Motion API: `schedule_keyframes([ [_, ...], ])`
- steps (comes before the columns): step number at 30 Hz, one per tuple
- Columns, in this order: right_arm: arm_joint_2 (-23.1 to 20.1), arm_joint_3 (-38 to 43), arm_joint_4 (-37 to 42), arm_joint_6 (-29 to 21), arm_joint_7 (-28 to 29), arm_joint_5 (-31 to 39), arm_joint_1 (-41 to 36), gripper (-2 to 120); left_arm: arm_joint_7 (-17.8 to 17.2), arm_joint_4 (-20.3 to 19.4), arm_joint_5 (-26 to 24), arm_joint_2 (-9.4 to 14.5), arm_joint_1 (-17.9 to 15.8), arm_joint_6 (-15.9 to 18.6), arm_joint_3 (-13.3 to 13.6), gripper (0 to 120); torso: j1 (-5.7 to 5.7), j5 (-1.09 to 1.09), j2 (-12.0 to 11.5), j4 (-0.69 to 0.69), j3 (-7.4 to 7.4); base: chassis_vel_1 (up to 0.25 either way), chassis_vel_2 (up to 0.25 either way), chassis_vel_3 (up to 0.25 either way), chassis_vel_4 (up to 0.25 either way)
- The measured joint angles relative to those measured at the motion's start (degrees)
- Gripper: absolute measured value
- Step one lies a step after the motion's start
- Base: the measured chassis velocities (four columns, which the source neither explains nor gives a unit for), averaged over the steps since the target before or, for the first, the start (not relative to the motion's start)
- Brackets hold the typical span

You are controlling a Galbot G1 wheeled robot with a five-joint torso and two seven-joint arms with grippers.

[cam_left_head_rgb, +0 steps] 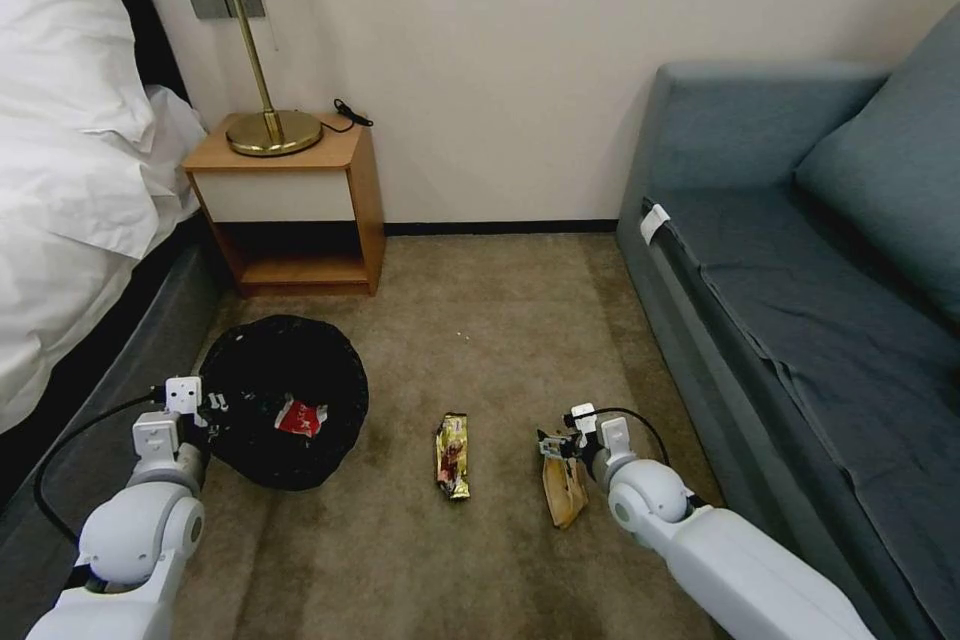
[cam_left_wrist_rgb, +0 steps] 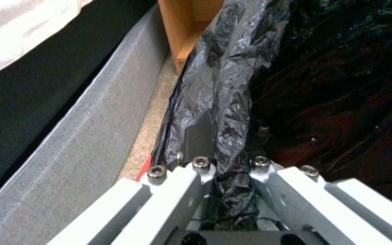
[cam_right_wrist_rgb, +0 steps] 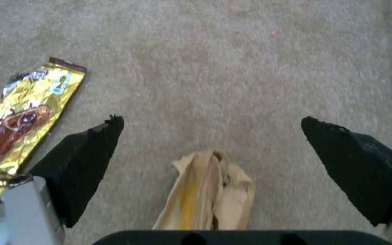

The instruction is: Pick up the trash bin, then pick up the garbage on the floor and place it into the trash bin.

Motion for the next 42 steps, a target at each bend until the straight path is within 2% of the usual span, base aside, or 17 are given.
schedule_keyframes([
  [18, -3.19, -2.13, 8.16, -5.06, 4.12, 5.48, -2.14, 100, 0.01, -0.83, -0.08, 0.11, -0.47, -0.16, -0.39, 1, 0.0, 0.0, 0.0, -0.01, 0.0, -0.061, 0.059, 0.065, -0.063],
  [23, -4.6, -3.9, 10.67, -7.48, 5.64, 8.89, -1.54, 100, 0.01, -0.99, -0.11, 0.2, -0.64, -0.1, -0.26, 1, 0.0, 0.01, 0.0, -0.01, 0.0, 0.0, 0.0, 0.0, 0.0],
  [25, -5.59, -5.05, 12.11, -10.66, 6.94, 12.55, 0.16, 100, 0.13, -0.97, -0.08, 0.29, -0.61, -0.01, -0.15, 1, 0.0, 0.0, 0.0, -0.01, 0.0, 0.0, 0.0, 0.0, 0.0],
  [29, -6.22, -6.04, 12.67, -13.46, 7.91, 15.3, 1.7, 100, 0.26, -0.92, 0.01, 0.32, -0.55, 0.14, -0.11, 1, 0.0, 0.0, 0.0, 0.0, 0.0, 0.0, 0.0, 0.0, 0.0],
  [42, -6.63, -6.77, 13.87, -19.47, 11.06, 20.82, 0.51, 100, 0.73, -1.32, -1.37, 0.67, -0.68, 1.61, -0.52, 1, 0.0, 0.0, 0.0, 0.0, 0.0, 0.0, 0.0, 0.0, 0.0],
])
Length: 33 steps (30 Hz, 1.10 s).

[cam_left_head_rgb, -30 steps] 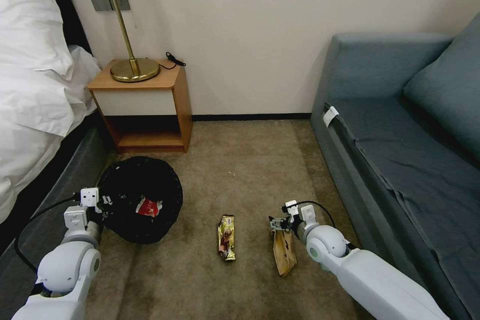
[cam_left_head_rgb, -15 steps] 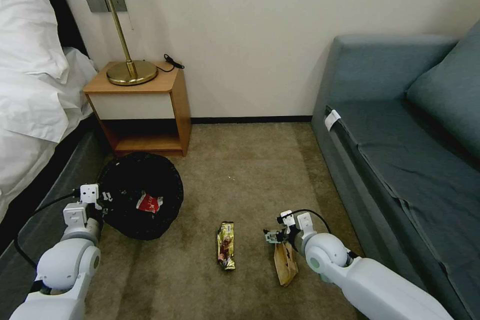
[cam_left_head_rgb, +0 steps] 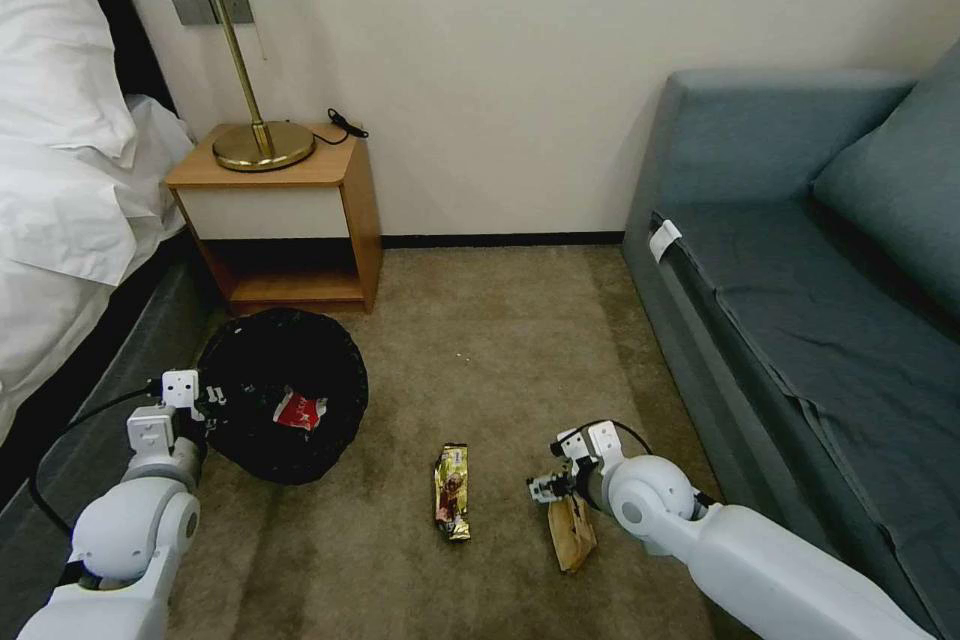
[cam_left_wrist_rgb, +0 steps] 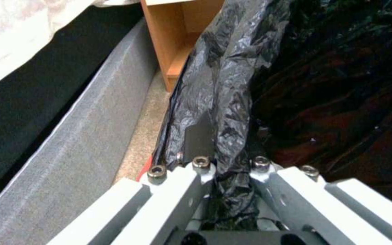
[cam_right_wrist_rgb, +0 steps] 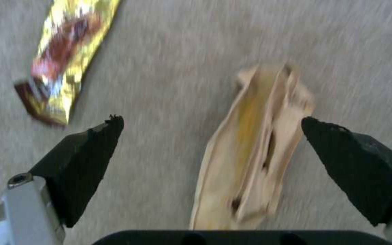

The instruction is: Pick up the trash bin, then pick up the garbage on the floor and place it into the trash bin.

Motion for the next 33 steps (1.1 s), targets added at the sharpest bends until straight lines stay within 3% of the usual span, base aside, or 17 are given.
schedule_keyframes([
  [13, 1.26, 1.59, -5.73, -0.6, -3.04, -3.19, -2.29, 100, -2.25, -3.06, -5.02, -1.05, 0.26, 2.83, -0.22, 1, 0.0, 0.0, 0.0, 0.0, 0.0, 0.0, 0.0, 0.0, 0.0],
  [33, 5.54, -0.73, -16.1, 2.33, -9.3, -8.89, -0.35, 100, -2.59, -3.63, -5.62, -1.34, 0.75, 2.88, -1.46, 1, 0.0, 0.0, 0.0, 0.0, 0.0, 0.0, 0.0, 0.0, 0.0],
])
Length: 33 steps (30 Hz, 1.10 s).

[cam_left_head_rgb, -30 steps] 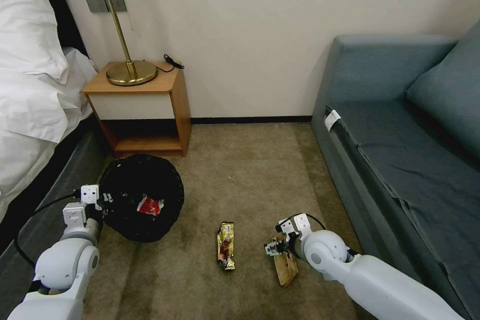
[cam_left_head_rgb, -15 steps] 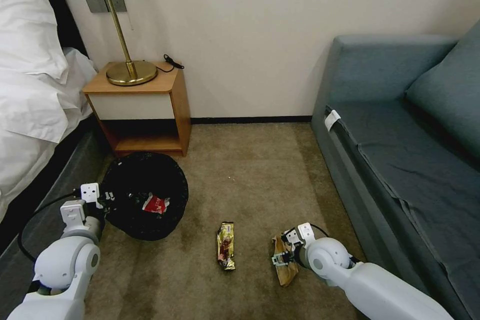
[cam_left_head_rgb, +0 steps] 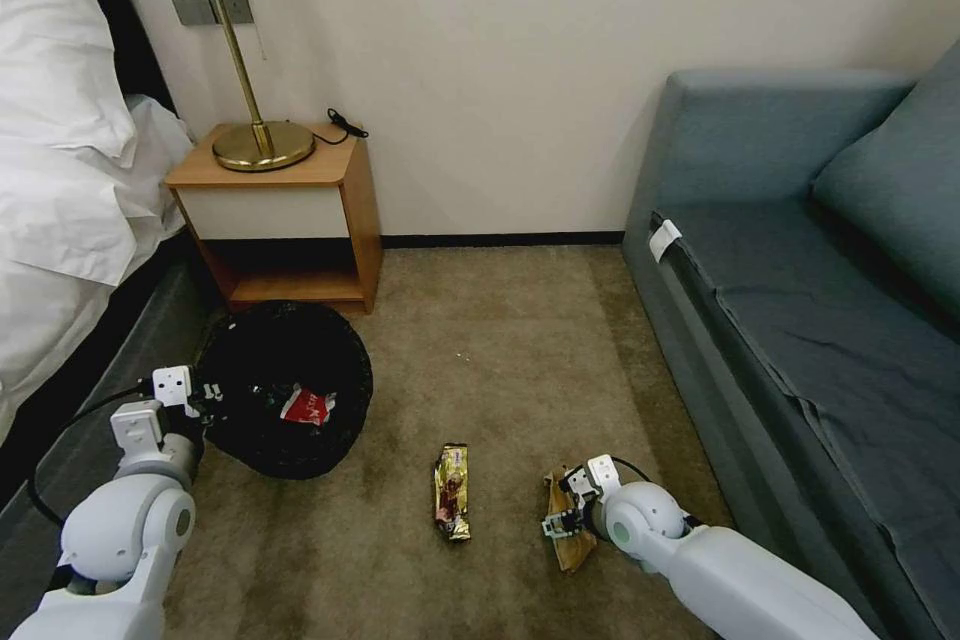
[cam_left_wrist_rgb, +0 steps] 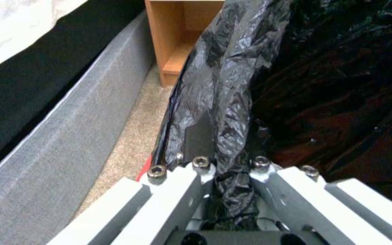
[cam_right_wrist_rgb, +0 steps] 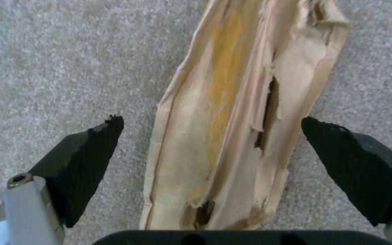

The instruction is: Pick up the trash bin, then pick up the garbage on the floor and place it into the trash bin.

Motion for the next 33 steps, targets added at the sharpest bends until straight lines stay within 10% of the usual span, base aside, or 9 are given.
schedule_keyframes([
  [33, 1.47, 1.71, -2.04, 2.16, -4.78, -2.84, -1.35, 0, 0.81, 1.64, 0.94, -0.49, -0.14, -1.85, 0.47, 1, 0.0, 0.0, 0.0, 0.0, 0.0, 0.0, 0.0, 0.0, 0.0],
])
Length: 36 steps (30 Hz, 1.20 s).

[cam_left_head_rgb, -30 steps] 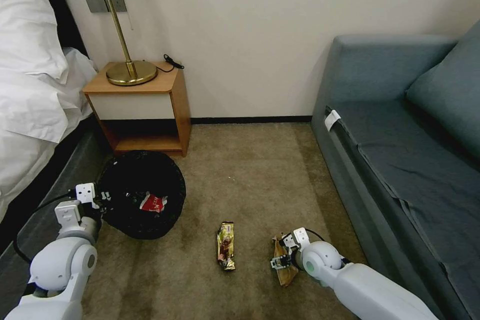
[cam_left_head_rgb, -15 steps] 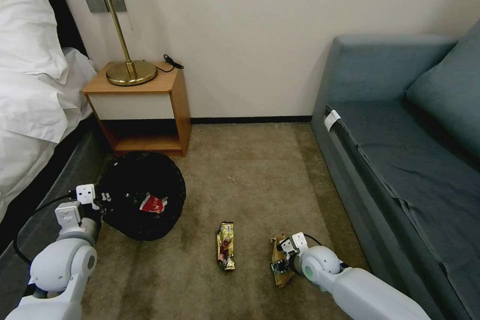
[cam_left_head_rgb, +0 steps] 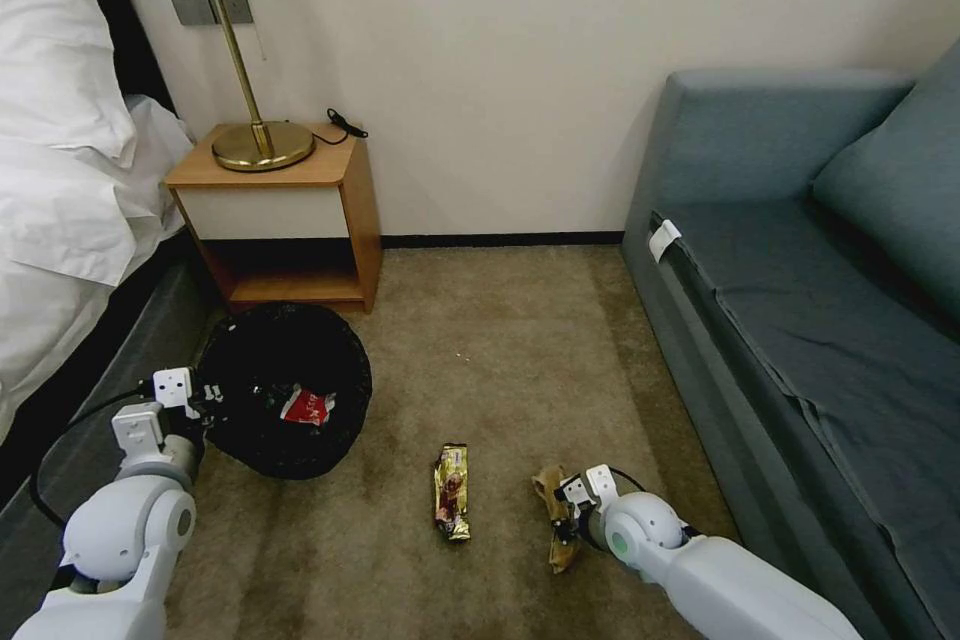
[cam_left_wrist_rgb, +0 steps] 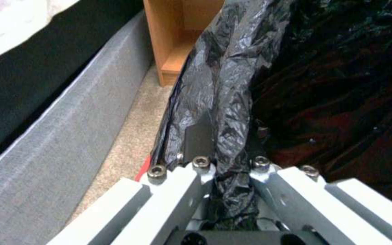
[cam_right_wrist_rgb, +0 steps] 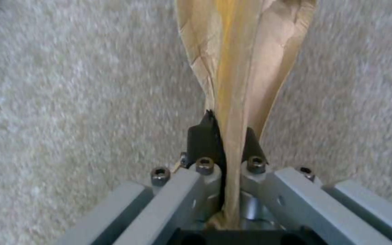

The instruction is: Pick up the trash bin, then pick up the garbage on the floor and place it into the trash bin.

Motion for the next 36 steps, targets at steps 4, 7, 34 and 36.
schedule_keyframes([
  [4, -0.41, 1.55, 0.32, 0.85, -0.53, -0.68, 1.0, 0, 0.26, 0.1, 0.55, -0.65, 0.35, -0.61, 0.57, 1, 0.0, 0.0, 0.0, 0.0, 0.0, 0.0, 0.0, 0.0, 0.0],
  [7, -0.93, 1.97, 0.77, 1.21, -0.95, -1.1, 1.66, 0, 0.28, 0.19, 0.66, -0.69, 0.41, -0.75, 0.64, 1, 0.0, 0.0, 0.0, 0.0, 0.0, 0.0, 0.0, 0.0, 0.0],
  [34, 0.22, -9.72, 15.44, 6.4, -2.93, 6.92, 25.29, 0, 1.17, -0.7, 2.0, -1.65, 0.42, -1.47, 1.63, 1, 0.0, -0.01, 0.0, 0.0, 0.0, 0.0, 0.0, 0.0, 0.0],
  [36, 0.65, -10.7, 15.92, 7.01, -2.93, 7.36, 26.52, 0, 1.17, -0.69, 1.88, -1.65, 0.36, -1.48, 1.64, 1, 0.0, -0.01, 0.0, 0.0, 0.0, 0.0, 0.0, 0.0, 0.0],
])
